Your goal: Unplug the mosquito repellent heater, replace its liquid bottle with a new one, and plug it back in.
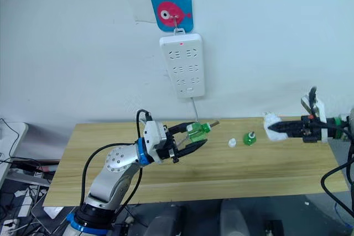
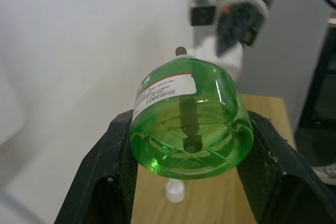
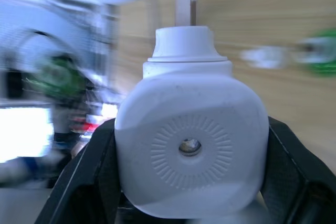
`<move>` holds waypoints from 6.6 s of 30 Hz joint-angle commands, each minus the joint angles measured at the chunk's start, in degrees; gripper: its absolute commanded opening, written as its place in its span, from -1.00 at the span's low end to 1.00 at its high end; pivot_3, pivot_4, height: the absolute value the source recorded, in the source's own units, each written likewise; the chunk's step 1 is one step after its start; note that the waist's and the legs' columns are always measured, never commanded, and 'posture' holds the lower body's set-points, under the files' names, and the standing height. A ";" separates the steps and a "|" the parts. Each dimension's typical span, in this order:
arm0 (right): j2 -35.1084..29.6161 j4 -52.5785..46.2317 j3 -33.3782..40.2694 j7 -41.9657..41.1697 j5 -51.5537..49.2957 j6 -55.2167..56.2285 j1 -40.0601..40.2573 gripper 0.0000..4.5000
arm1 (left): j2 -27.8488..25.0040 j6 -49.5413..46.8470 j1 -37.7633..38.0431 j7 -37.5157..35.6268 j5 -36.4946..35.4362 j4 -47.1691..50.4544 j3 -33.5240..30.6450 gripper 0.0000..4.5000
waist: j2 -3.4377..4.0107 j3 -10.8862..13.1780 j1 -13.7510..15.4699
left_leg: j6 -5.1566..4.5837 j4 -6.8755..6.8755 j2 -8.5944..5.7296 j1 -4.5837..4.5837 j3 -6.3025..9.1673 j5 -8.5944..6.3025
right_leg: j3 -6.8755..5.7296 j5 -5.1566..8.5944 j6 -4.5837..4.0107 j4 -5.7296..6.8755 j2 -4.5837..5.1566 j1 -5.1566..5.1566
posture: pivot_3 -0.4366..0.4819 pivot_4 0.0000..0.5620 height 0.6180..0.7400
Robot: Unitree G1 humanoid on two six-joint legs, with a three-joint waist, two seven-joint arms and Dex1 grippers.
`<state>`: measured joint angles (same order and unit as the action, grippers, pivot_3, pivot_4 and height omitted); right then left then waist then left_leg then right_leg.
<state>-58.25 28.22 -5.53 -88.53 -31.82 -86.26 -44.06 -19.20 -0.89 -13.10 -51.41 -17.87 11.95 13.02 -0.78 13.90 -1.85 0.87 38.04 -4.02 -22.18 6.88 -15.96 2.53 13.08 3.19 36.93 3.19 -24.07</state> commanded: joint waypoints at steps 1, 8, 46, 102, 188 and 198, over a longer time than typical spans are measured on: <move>0.37 -3.26 3.52 3.18 -10.11 -6.24 -0.90 0.32 | -0.29 1.64 -1.97 -2.78 -1.09 0.66 0.54 -0.01 | 0.00 0.00 0.00 | 0.00 0.01 -0.01 -0.01 0.00 0.00 | 0.00 0.00 0.00 0.01 0.00 -0.01 | -0.24 -0.14 1.00; 0.36 -5.62 3.93 16.05 -27.92 -6.24 -0.22 0.32 | 1.30 1.51 -4.56 -4.15 -1.00 -1.09 1.13 -0.01 | 0.00 0.00 0.00 | 0.00 0.05 -0.07 -0.34 0.03 0.01 | -0.06 0.00 0.01 -0.01 0.01 -0.24 | -0.25 -0.14 1.00; 3.40 -8.30 6.26 54.64 -67.76 -6.24 2.20 0.32 | 5.23 5.10 -9.53 -4.68 1.57 -7.57 2.94 -0.01 | 0.00 0.00 -0.02 | -0.04 0.13 -0.09 -0.45 0.08 0.02 | -0.10 -0.01 0.02 0.06 -0.04 -0.29 | -0.25 -0.19 1.00; 7.54 -12.17 9.45 61.64 -70.37 -5.27 3.79 0.32 | 5.58 5.36 -12.16 -5.89 2.15 -8.24 3.53 -0.01 | 0.01 -0.01 -0.07 | -0.04 0.20 -0.10 -0.45 0.06 0.02 | -0.09 -0.03 0.03 0.13 -0.05 -0.29 | -0.27 -0.21 1.00; 15.39 -27.52 16.61 45.43 -46.21 -4.95 15.32 -0.99 | 2.83 -5.78 -11.40 -2.59 -2.59 -3.57 0.32 -0.01 | 0.04 -0.03 -0.71 | -0.25 0.80 -0.23 -0.69 0.19 -0.11 | -0.10 -0.15 0.23 0.14 -0.01 -0.26 | -0.28 -0.19 1.00; 10.81 -28.87 13.55 59.37 -72.07 -0.55 12.06 -0.99 | 3.06 -3.53 -11.06 -3.22 -0.22 -5.44 1.29 -0.01 | 0.05 -0.04 -1.08 | -0.26 0.80 -0.24 -0.68 0.15 -0.11 | -0.09 -0.17 0.25 0.15 -0.02 -0.24 | -0.33 -0.24 1.00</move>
<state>-46.52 0.19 8.59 -31.48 -97.87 -89.21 -30.45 -16.59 -5.80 -23.90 -54.47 -18.03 5.82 13.88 -0.73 13.86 -2.94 0.61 38.84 -4.26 -22.86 7.01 -16.06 2.46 12.91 3.44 37.08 3.17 -24.32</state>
